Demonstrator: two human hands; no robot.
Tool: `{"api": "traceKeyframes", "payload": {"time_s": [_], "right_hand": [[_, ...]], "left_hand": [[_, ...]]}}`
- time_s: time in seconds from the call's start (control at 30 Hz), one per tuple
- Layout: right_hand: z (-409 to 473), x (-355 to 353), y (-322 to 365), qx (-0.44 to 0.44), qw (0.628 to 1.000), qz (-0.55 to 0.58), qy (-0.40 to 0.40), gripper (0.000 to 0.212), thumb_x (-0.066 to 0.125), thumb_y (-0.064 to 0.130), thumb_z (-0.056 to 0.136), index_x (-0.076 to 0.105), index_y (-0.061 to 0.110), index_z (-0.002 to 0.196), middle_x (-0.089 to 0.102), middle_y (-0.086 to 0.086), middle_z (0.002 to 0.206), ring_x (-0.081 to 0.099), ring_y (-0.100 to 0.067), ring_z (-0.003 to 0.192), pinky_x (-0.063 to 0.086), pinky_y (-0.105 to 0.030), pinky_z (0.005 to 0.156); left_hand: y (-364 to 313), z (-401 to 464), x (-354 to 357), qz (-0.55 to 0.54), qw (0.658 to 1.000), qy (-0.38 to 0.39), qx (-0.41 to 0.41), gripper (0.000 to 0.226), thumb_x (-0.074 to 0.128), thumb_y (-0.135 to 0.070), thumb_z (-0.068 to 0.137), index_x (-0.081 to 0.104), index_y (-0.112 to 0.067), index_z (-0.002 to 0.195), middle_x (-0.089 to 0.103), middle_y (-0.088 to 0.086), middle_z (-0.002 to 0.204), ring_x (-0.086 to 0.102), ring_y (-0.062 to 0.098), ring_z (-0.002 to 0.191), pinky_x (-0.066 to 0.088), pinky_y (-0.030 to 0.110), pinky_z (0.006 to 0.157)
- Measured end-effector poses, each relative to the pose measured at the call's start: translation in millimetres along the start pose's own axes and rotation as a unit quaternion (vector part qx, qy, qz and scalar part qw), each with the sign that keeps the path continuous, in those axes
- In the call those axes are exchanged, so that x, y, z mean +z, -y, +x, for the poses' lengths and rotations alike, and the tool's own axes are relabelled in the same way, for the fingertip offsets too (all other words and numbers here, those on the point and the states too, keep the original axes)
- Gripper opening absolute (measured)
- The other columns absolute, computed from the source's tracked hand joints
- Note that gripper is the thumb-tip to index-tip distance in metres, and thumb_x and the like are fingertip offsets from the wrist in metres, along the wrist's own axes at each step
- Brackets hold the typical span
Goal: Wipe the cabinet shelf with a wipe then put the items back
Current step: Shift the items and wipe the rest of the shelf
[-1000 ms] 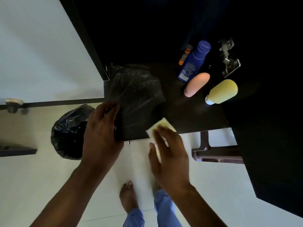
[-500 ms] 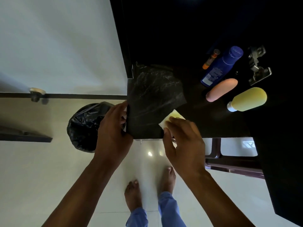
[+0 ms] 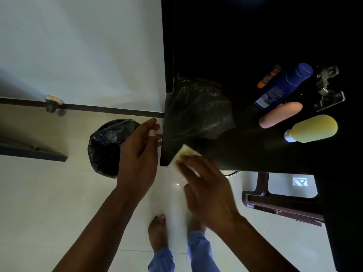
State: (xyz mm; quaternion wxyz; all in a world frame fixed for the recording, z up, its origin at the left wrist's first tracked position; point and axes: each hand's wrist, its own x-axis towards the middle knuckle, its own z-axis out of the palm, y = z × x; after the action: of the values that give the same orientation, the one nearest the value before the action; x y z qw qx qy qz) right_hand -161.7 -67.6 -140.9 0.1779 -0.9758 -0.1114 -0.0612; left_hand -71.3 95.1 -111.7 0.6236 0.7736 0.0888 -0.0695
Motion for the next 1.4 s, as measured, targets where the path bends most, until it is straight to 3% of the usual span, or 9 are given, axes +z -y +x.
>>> {"api": "traceKeyframes", "payload": {"time_s": [0.17, 0.3, 0.43, 0.57, 0.7, 0.9, 1.07, 1.27, 1.4], "right_hand": [[22.1, -7.1, -16.3, 0.133, 0.991, -0.012, -0.035, 0.042, 0.071, 0.015, 0.088, 0.067, 0.006, 0.129, 0.067, -0.011, 0.126, 0.064, -0.026, 0.112, 0.06, -0.035, 0.089], [52.2, 7.6, 3.9, 0.062, 0.998, -0.007, -0.028, 0.043, 0.056, 0.024, 0.092, 0.066, 0.007, 0.129, 0.066, -0.01, 0.132, 0.059, -0.027, 0.122, 0.052, -0.032, 0.097], [45.4, 8.6, 14.8, -0.013, 0.998, 0.058, 0.01, 0.044, 0.046, 0.026, 0.092, 0.07, 0.009, 0.125, 0.07, -0.007, 0.126, 0.064, -0.024, 0.117, 0.055, -0.034, 0.096], [30.7, -4.2, -14.2, -0.056, 0.997, 0.045, 0.005, 0.034, 0.052, 0.02, 0.093, 0.073, 0.014, 0.119, 0.07, -0.002, 0.125, 0.062, -0.017, 0.116, 0.047, -0.022, 0.101], [65.4, -4.0, -28.7, 0.029, 0.999, 0.011, -0.026, 0.031, 0.064, 0.015, 0.092, 0.07, 0.008, 0.122, 0.068, -0.01, 0.126, 0.065, -0.026, 0.113, 0.053, -0.027, 0.094], [133.8, 19.5, -15.5, 0.013, 0.998, 0.031, -0.046, 0.037, 0.061, 0.013, 0.09, 0.066, 0.001, 0.125, 0.066, -0.015, 0.127, 0.062, -0.033, 0.117, 0.051, -0.039, 0.1], [109.7, 13.5, -9.8, 0.0, 0.999, 0.049, -0.008, 0.041, 0.074, 0.005, 0.087, 0.066, 0.002, 0.127, 0.066, -0.015, 0.13, 0.061, -0.033, 0.121, 0.053, -0.04, 0.102], [29.4, 4.7, 0.7, -0.062, 0.996, 0.031, 0.058, 0.048, 0.043, 0.025, 0.092, 0.063, 0.017, 0.134, 0.063, -0.001, 0.139, 0.057, -0.019, 0.127, 0.034, -0.027, 0.11], [49.8, 6.6, -4.2, -0.065, 0.995, 0.045, 0.054, 0.042, 0.056, 0.015, 0.089, 0.066, 0.015, 0.129, 0.066, -0.004, 0.133, 0.061, -0.022, 0.122, 0.054, -0.034, 0.1]], "left_hand": [[-6.4, 1.5, 3.5, -0.001, 1.0, -0.002, 0.006, 0.033, 0.039, -0.048, 0.105, 0.07, -0.058, 0.096, 0.077, -0.015, 0.099, 0.074, 0.014, 0.102, 0.06, 0.047, 0.093], [-10.8, 0.7, 6.8, -0.021, 1.0, -0.011, -0.005, 0.043, 0.03, -0.05, 0.106, 0.071, -0.039, 0.106, 0.078, -0.016, 0.099, 0.074, 0.007, 0.101, 0.059, 0.03, 0.088], [-5.5, 0.6, 7.0, -0.051, 0.998, -0.016, -0.023, 0.067, 0.026, -0.057, 0.101, 0.068, -0.014, 0.131, 0.076, -0.003, 0.118, 0.071, 0.012, 0.112, 0.056, 0.039, 0.102], [-3.5, 2.2, 8.1, -0.071, 0.996, -0.018, -0.047, 0.066, 0.026, -0.06, 0.099, 0.069, -0.019, 0.129, 0.075, -0.005, 0.12, 0.07, 0.012, 0.114, 0.054, 0.045, 0.106], [-5.7, 4.8, 12.1, -0.077, 0.995, -0.015, -0.062, 0.049, 0.025, -0.059, 0.099, 0.069, -0.04, 0.108, 0.078, -0.02, 0.106, 0.071, 0.005, 0.11, 0.055, 0.036, 0.101], [-4.6, 6.8, 12.5, -0.116, 0.989, -0.044, -0.079, 0.078, 0.021, -0.066, 0.092, 0.068, -0.014, 0.128, 0.076, -0.001, 0.116, 0.073, 0.01, 0.108, 0.057, 0.029, 0.095], [-3.8, 9.4, 10.5, -0.148, 0.983, -0.044, -0.102, 0.084, 0.02, -0.07, 0.088, 0.067, -0.013, 0.128, 0.077, 0.001, 0.113, 0.074, 0.012, 0.105, 0.058, 0.02, 0.083], [6.5, 8.9, 7.0, -0.128, 0.984, -0.053, -0.113, 0.083, 0.019, -0.072, 0.098, 0.064, -0.013, 0.135, 0.075, 0.002, 0.121, 0.073, 0.015, 0.108, 0.059, 0.033, 0.093], [10.1, 6.5, 7.6, -0.119, 0.985, -0.05, -0.115, 0.083, 0.019, -0.071, 0.094, 0.066, -0.013, 0.132, 0.076, 0.001, 0.118, 0.073, 0.012, 0.107, 0.057, 0.031, 0.093]]}}
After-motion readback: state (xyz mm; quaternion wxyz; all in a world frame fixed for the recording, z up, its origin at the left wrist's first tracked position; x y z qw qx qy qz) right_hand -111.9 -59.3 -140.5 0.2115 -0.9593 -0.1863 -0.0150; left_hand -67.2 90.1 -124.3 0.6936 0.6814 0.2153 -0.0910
